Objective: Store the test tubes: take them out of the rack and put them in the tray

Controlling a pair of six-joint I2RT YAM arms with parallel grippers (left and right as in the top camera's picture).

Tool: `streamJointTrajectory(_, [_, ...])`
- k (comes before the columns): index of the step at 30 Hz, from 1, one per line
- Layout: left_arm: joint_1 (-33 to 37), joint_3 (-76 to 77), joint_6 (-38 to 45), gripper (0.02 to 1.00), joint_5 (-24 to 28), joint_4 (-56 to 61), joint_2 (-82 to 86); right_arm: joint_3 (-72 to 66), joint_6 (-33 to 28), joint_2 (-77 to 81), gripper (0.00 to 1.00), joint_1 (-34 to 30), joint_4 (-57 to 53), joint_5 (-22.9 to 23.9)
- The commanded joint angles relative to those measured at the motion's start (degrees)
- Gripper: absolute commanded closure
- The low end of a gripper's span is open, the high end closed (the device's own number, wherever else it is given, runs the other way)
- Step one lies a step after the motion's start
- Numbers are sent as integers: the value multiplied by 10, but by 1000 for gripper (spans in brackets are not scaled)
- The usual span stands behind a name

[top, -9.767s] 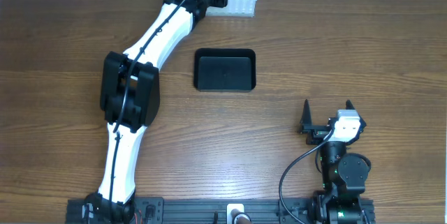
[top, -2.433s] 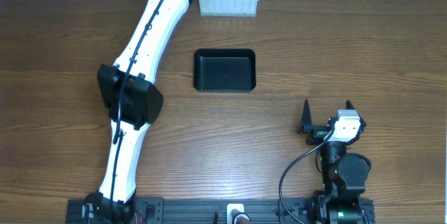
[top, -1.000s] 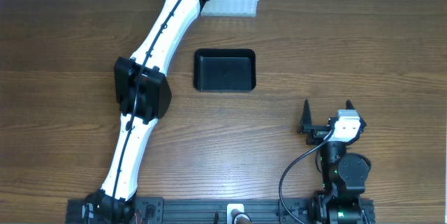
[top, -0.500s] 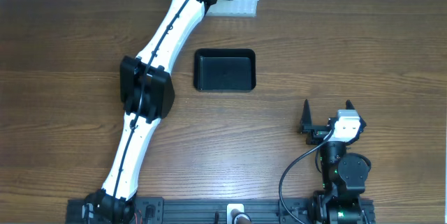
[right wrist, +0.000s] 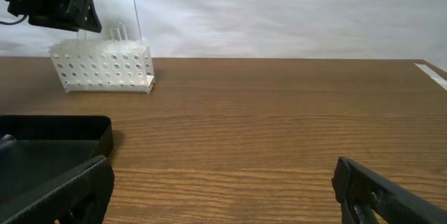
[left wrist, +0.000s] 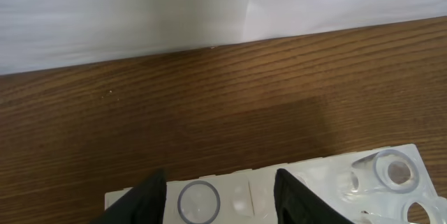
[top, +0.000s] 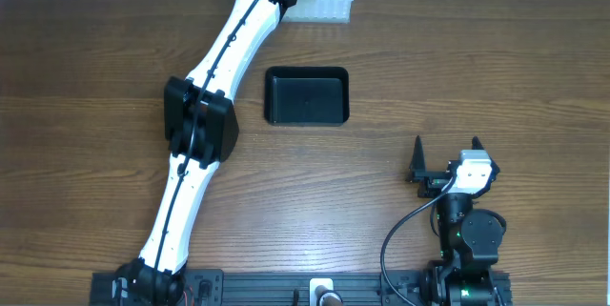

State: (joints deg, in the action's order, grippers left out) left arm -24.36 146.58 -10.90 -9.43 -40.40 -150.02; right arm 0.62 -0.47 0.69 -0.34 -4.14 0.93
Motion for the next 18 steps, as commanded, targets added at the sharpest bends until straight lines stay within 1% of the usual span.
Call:
streamJointTrajectory(1, [4, 7, 6, 549, 3, 4, -8, -3, -4, -4, 9, 1, -2, -4])
streamJointTrajectory(18, [13, 7, -2, 553, -3, 3, -8, -3, -4, -4, 7, 1, -2, -4])
